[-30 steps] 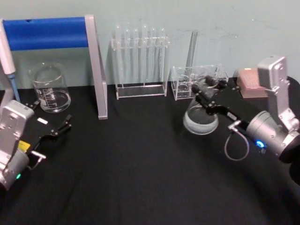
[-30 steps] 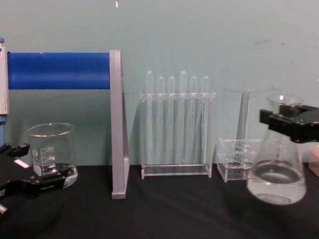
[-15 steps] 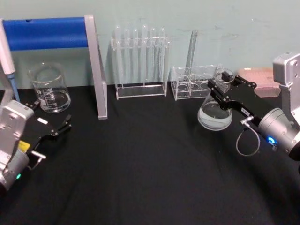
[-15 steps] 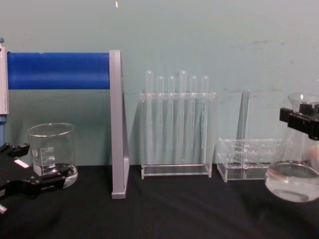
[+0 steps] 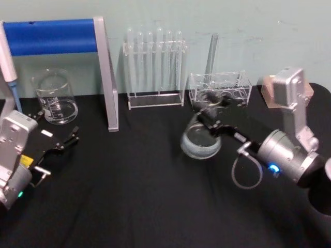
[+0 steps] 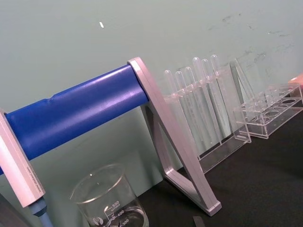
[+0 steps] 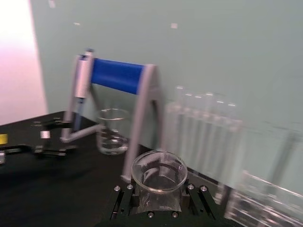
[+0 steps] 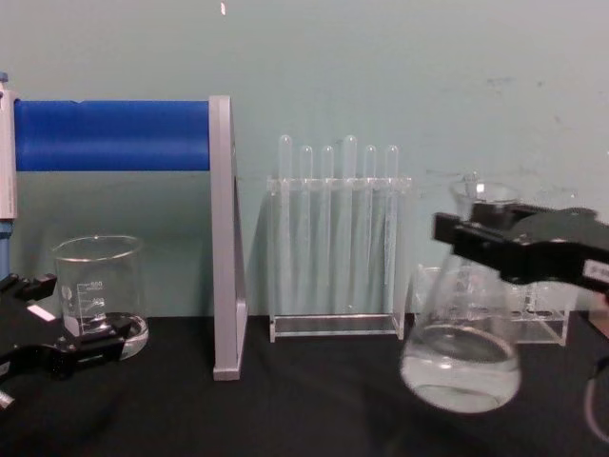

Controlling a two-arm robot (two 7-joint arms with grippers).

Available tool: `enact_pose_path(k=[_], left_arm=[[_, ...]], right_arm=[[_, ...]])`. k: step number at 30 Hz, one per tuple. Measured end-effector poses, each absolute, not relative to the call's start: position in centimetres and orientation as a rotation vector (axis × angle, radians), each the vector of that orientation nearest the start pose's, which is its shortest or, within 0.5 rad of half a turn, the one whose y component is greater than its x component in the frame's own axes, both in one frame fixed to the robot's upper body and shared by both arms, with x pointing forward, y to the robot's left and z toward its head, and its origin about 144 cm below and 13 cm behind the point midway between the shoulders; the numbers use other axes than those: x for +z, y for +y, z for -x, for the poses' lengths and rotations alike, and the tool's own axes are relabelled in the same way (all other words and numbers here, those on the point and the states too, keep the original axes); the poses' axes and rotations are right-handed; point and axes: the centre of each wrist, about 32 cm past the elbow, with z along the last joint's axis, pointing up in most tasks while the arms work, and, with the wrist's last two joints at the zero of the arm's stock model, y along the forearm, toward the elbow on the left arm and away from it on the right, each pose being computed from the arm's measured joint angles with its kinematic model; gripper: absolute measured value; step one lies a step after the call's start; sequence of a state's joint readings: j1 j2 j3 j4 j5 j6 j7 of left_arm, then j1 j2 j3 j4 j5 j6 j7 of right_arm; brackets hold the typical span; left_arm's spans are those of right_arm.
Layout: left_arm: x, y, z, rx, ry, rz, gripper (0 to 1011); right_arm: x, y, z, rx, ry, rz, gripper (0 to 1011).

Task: Grasp the erlenmeyer flask with one hand, shake it three times, then place it back.

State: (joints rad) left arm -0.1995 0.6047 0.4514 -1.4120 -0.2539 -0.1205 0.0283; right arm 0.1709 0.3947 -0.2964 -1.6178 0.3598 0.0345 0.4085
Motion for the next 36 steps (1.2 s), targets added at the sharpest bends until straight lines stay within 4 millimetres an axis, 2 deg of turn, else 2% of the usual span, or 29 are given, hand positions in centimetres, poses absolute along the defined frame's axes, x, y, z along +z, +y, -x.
enact_pose_path(k=[7, 20, 27, 36], left_arm=[[114.0, 31.0, -48.9, 1.248, -0.285, -0.304, 1001], [114.0, 31.0, -48.9, 1.248, -0.285, -0.305, 1001], [114.0, 31.0, -48.9, 1.248, -0.285, -0.304, 1001], [114.0, 31.0, -48.9, 1.248, -0.285, -0.304, 1001]], right_arm=[[119.8, -22.0, -48.2, -0.732, -0.081, 0.002, 449], [119.6, -19.6, -47.2, -0.602, -0.071, 0.01, 449], [119.6, -19.5, -47.2, -0.596, -0.073, 0.014, 449], [119.9, -21.2, -48.4, -0.696, -0.08, 0.012, 449]])
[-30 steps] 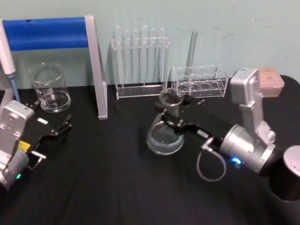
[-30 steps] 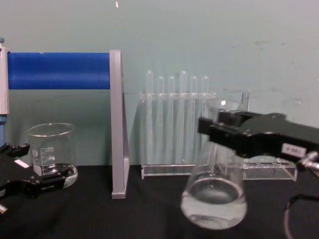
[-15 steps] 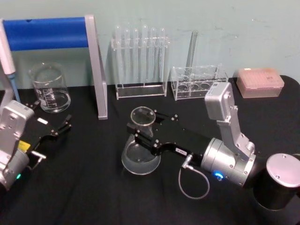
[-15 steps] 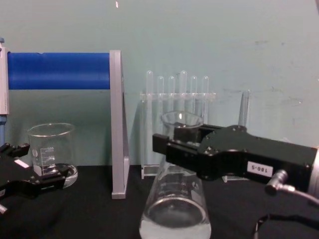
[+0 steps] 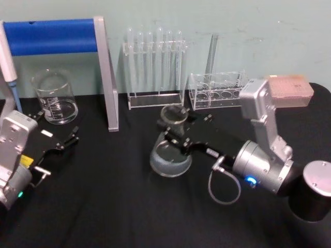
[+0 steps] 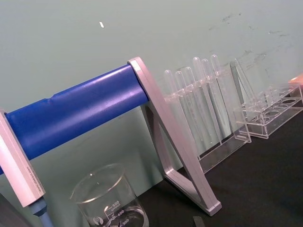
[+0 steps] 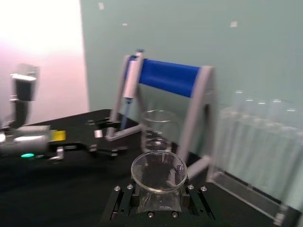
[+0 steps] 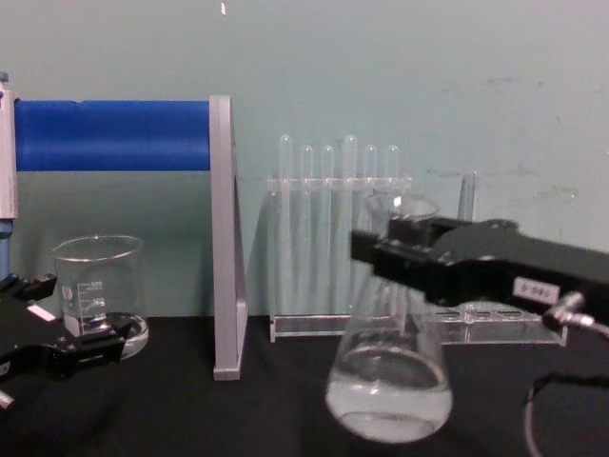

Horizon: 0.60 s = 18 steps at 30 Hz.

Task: Grasp the erlenmeyer flask with one hand, shake it three times, then place it back.

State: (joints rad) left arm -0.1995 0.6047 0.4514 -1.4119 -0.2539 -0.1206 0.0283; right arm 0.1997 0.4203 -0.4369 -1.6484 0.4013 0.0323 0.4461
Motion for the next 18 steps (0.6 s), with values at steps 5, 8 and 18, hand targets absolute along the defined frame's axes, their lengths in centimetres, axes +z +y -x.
enact_pose_path(k=[5, 8, 18], left_arm=[[114.0, 31.0, -48.9, 1.248, -0.285, -0.305, 1001], [114.0, 31.0, -48.9, 1.248, -0.285, -0.304, 1001], [114.0, 31.0, -48.9, 1.248, -0.285, -0.304, 1001]], right_arm=[[120.3, -22.9, -49.1, -0.782, -0.09, 0.004, 449], [120.5, -23.9, -49.4, -0.83, -0.097, 0.0, 449], [121.0, -27.2, -50.4, -0.992, -0.108, -0.014, 449]])
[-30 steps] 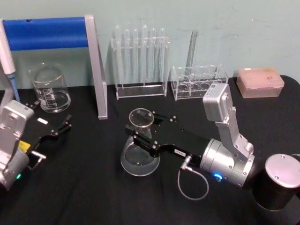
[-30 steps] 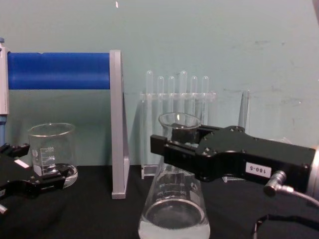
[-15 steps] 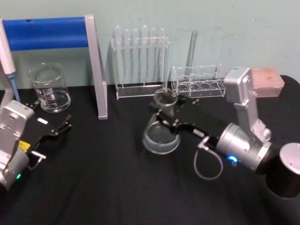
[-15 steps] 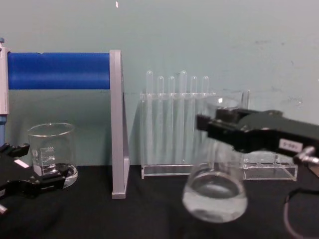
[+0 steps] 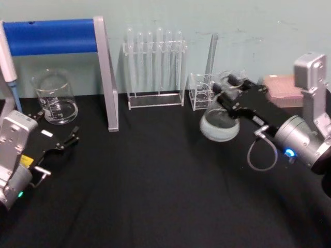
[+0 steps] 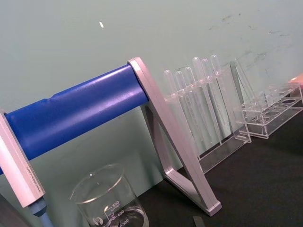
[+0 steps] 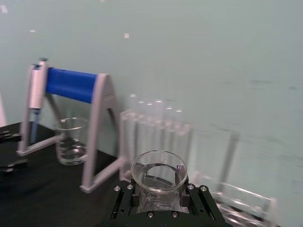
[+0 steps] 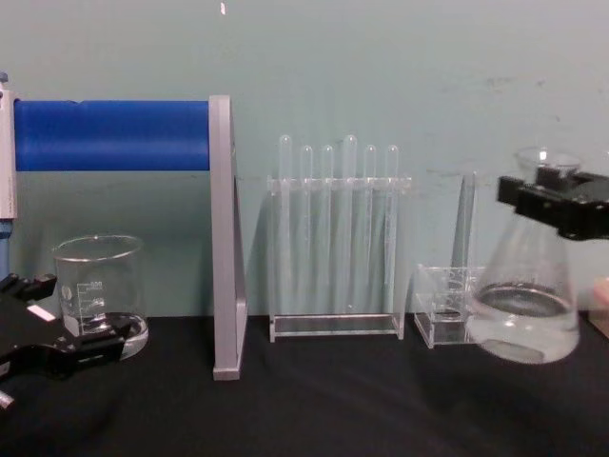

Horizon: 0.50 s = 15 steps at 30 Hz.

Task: Grasp the erlenmeyer flask with one hand, shake it three times, then place it back.

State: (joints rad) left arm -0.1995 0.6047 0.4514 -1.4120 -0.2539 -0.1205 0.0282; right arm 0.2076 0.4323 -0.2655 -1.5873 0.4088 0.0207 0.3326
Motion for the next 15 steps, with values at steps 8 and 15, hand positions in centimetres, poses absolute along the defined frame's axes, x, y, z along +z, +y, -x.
enact_pose_path(k=[8, 15], left_arm=[[114.0, 31.0, -48.9, 1.248, -0.285, -0.304, 1001], [114.0, 31.0, -48.9, 1.248, -0.285, -0.304, 1001]], right_arm=[[121.1, -29.0, -50.6, -1.075, -0.107, -0.014, 449], [121.0, -29.7, -50.7, -1.11, -0.105, -0.012, 449]])
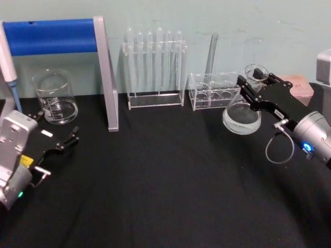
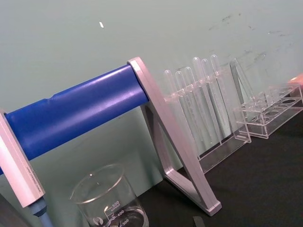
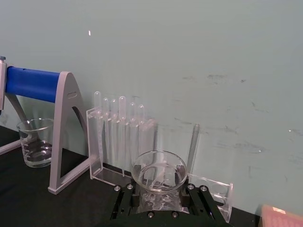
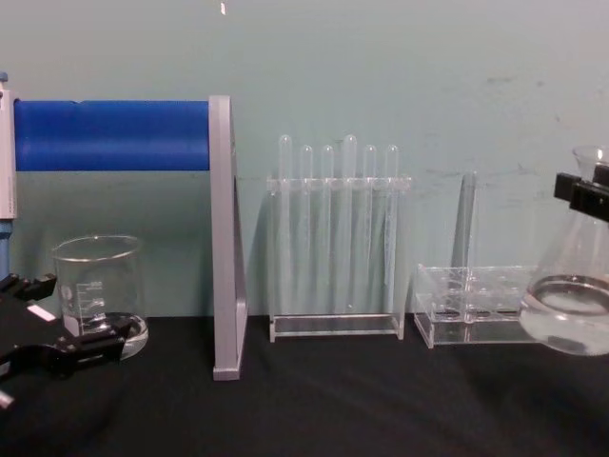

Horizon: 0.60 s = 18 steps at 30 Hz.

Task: Grasp the erlenmeyer flask with one hand, shake it three times, then place it back.

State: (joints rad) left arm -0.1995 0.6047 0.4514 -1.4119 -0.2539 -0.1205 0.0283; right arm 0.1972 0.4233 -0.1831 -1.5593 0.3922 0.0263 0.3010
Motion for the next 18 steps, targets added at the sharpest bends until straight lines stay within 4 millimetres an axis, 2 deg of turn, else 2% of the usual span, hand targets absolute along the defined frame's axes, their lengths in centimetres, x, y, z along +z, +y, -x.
enact_pose_path(k=[8, 18], left_arm=[[114.0, 31.0, -48.9, 1.248, -0.285, -0.304, 1001], [114.0, 31.0, -48.9, 1.248, -0.285, -0.304, 1001]], right_arm=[[120.8, -29.2, -50.6, -1.086, -0.102, -0.009, 449], [120.9, -27.4, -50.0, -0.983, -0.101, -0.011, 449]])
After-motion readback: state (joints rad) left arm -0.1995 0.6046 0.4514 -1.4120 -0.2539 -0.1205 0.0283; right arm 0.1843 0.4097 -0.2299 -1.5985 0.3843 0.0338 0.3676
